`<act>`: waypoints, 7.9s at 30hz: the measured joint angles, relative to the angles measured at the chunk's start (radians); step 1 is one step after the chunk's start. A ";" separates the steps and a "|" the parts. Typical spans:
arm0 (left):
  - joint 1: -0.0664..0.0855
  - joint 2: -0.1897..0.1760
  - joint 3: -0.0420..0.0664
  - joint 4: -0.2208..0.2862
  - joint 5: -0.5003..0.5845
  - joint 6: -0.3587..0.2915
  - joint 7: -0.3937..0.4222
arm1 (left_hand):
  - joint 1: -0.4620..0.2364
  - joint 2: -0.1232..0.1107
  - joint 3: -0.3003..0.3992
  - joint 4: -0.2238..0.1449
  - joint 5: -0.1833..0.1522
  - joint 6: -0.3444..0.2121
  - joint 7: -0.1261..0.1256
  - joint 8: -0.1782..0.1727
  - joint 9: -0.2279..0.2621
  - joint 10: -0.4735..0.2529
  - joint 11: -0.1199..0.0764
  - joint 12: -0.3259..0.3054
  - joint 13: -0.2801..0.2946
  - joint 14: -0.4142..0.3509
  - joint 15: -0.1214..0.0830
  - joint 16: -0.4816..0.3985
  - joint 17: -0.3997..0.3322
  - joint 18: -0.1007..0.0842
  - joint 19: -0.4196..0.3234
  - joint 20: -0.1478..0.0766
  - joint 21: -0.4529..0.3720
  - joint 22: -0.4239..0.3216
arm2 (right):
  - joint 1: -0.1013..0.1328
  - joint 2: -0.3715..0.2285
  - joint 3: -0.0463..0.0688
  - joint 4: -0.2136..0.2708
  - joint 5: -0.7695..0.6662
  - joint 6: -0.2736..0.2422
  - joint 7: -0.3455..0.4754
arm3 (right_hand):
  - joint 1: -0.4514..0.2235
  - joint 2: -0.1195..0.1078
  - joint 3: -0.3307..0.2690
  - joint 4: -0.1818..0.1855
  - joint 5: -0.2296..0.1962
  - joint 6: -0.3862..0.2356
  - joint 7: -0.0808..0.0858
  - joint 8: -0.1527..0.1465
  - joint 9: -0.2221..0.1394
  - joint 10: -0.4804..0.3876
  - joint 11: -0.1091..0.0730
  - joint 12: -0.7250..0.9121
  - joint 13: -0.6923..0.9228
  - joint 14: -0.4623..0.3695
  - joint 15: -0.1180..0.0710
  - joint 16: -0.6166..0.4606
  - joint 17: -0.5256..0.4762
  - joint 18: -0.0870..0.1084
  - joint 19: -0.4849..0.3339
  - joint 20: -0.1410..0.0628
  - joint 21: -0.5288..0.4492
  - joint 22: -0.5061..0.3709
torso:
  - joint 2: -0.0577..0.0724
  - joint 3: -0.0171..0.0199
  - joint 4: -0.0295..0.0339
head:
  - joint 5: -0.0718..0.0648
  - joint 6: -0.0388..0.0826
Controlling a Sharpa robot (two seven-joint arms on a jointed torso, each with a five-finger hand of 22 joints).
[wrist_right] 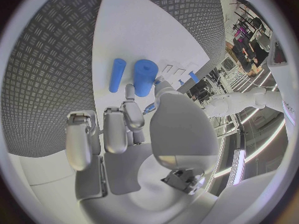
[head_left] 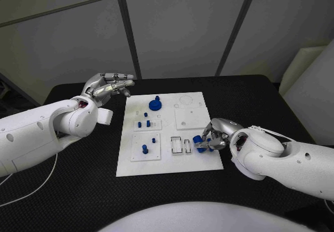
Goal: Assemble the parts on the task board
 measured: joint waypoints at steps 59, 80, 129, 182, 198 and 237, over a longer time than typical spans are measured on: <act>0.000 0.004 0.000 0.007 0.001 0.004 0.000 | -0.002 -0.002 -0.003 -0.003 0.000 -0.004 0.004 0.000 -0.001 0.000 0.000 0.000 0.000 0.000 0.000 -0.004 -0.002 0.000 -0.004 0.004 -0.004 -0.003 | -0.025 0.155 0.002 -0.022 -0.013 -0.048 -0.009 | -0.107 0.072 -0.005 0.002 0.086 0.138 -0.046 0.003 0.141 0.038 -0.038 0.058 0.075 0.002 -0.027 0.006 0.024 0.000 0.001 -0.015 0.000 0.000 | 0.001 -0.0024 0.0048 | 0.017 0.019; 0.000 0.000 0.000 0.010 0.006 0.018 0.001 | -0.004 -0.004 -0.005 -0.004 0.000 -0.011 0.004 -0.004 -0.003 -0.004 0.004 0.000 0.000 -0.003 0.003 -0.004 -0.001 0.000 -0.004 0.004 -0.008 -0.004 | -0.025 0.176 0.001 -0.040 -0.077 -0.044 -0.022 | -0.275 0.067 -0.101 0.002 -0.075 0.169 -0.059 -0.006 0.220 0.045 -0.045 0.032 0.074 0.002 -0.034 0.010 0.026 0.000 0.000 -0.021 0.000 0.000 | 0.002 -0.0017 0.0041 | 0.025 0.017; -0.001 -0.004 0.000 0.009 0.008 0.017 -0.005 | -0.004 -0.004 -0.006 -0.006 0.000 -0.011 0.004 -0.004 -0.004 -0.003 0.003 -0.004 0.000 -0.003 0.003 -0.008 -0.003 0.000 -0.004 0.004 -0.008 -0.006 | -0.025 0.123 0.001 0.000 -0.114 -0.103 0.016 | 0.072 0.121 -0.173 -0.060 -0.061 0.164 -0.048 -0.076 0.288 0.044 -0.044 0.000 0.089 -0.002 -0.037 0.008 0.035 0.000 0.000 -0.021 0.000 0.000 | 0.001 -0.0016 0.0040 | 0.024 0.016; -0.001 0.019 0.000 0.001 0.009 0.018 -0.008 | -0.004 -0.004 -0.006 -0.006 0.000 -0.011 0.004 -0.004 -0.004 -0.007 0.007 -0.004 0.000 -0.007 0.007 -0.008 -0.004 0.000 -0.004 0.004 -0.012 -0.007 | -0.022 -0.091 0.036 0.031 -0.091 0.043 -0.010 | 0.136 0.130 -0.215 -0.009 0.085 0.065 -0.007 -0.110 0.077 0.002 -0.002 -0.136 -0.006 0.002 -0.009 -0.003 0.040 0.000 -0.001 0.002 0.000 0.000 | -0.001 -0.0020 0.0014 | -0.024 0.020; -0.001 0.014 0.000 0.001 0.009 0.018 -0.009 | -0.004 -0.004 -0.006 -0.006 0.000 -0.011 0.004 -0.004 -0.004 -0.007 0.007 -0.004 0.000 -0.007 0.007 -0.008 -0.003 0.000 -0.004 0.004 -0.012 -0.007 | -0.033 -0.056 0.032 0.007 -0.088 0.096 -0.021 | 0.136 0.130 -0.215 -0.009 0.085 0.075 -0.011 -0.110 0.075 0.002 -0.002 -0.136 -0.003 0.002 -0.009 -0.003 0.044 0.000 -0.001 0.002 0.000 0.000 | -0.001 -0.0017 0.0014 | -0.022 0.014; -0.001 0.005 0.000 0.005 0.010 0.018 -0.009 | -0.008 0.000 -0.006 -0.006 0.000 -0.014 0.007 -0.004 -0.005 -0.007 0.007 -0.004 0.000 -0.007 0.007 -0.012 -0.003 0.000 -0.007 0.007 -0.015 -0.008 | -0.050 -0.020 0.029 0.074 -0.064 -0.118 0.002 | 0.280 0.160 -0.075 -0.165 0.294 0.098 -0.014 -0.107 0.016 -0.005 -0.020 -0.157 -0.007 0.001 -0.016 -0.003 0.065 0.000 -0.001 -0.005 0.000 0.000 | -0.002 -0.0020 0.0017 | -0.013 0.015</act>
